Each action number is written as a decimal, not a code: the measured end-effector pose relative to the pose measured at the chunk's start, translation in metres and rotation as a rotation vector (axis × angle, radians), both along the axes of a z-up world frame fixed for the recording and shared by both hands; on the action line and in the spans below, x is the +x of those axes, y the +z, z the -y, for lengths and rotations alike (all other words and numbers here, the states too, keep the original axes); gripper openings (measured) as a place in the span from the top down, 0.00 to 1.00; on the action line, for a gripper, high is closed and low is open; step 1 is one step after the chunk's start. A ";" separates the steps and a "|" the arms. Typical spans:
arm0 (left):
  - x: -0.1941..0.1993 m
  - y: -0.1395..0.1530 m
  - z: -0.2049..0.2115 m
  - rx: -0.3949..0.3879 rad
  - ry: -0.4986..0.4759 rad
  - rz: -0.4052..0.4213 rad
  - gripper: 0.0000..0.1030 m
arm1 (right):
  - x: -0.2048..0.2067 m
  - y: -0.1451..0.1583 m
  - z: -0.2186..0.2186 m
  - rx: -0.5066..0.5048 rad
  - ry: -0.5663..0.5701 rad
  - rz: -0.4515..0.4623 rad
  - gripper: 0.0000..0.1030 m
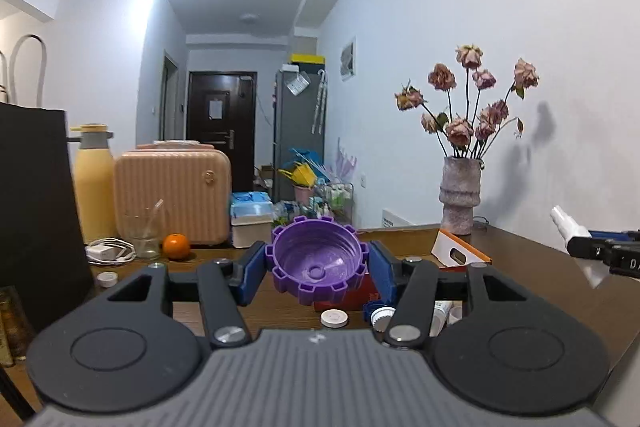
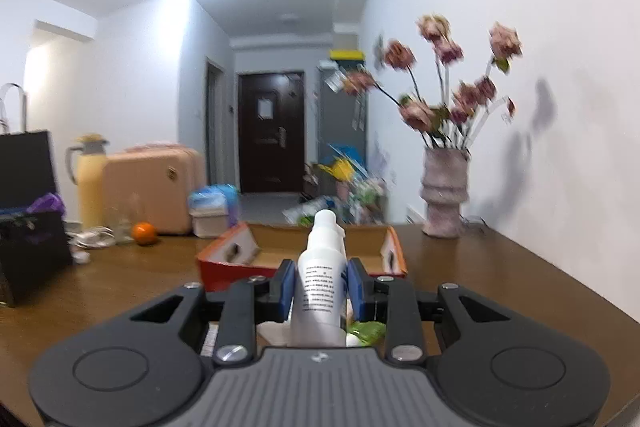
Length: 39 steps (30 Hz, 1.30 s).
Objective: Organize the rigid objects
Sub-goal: 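Lift the purple cap and white bottle and carry both over the box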
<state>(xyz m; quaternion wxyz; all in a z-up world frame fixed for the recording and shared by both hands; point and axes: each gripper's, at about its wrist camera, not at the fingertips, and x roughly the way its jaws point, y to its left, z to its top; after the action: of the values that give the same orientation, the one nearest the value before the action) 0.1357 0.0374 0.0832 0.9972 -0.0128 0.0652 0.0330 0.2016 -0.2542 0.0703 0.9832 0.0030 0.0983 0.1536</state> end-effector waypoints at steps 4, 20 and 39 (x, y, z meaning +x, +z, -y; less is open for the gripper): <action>-0.033 0.004 -0.003 -0.021 0.013 0.039 0.46 | -0.028 0.016 -0.005 0.003 0.040 0.058 0.74; -0.048 0.010 -0.004 -0.044 -0.030 0.073 0.46 | -0.058 0.035 -0.003 0.019 0.022 0.141 0.74; 0.196 0.028 -0.016 -0.050 -0.158 -0.045 0.46 | 0.161 0.038 -0.007 -0.034 0.049 -0.002 0.74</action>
<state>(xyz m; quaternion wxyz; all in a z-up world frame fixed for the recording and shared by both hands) 0.3322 0.0530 0.1116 0.9944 -0.0320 0.0892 -0.0470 0.3625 -0.2472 0.1078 0.9789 -0.0158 0.1020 0.1761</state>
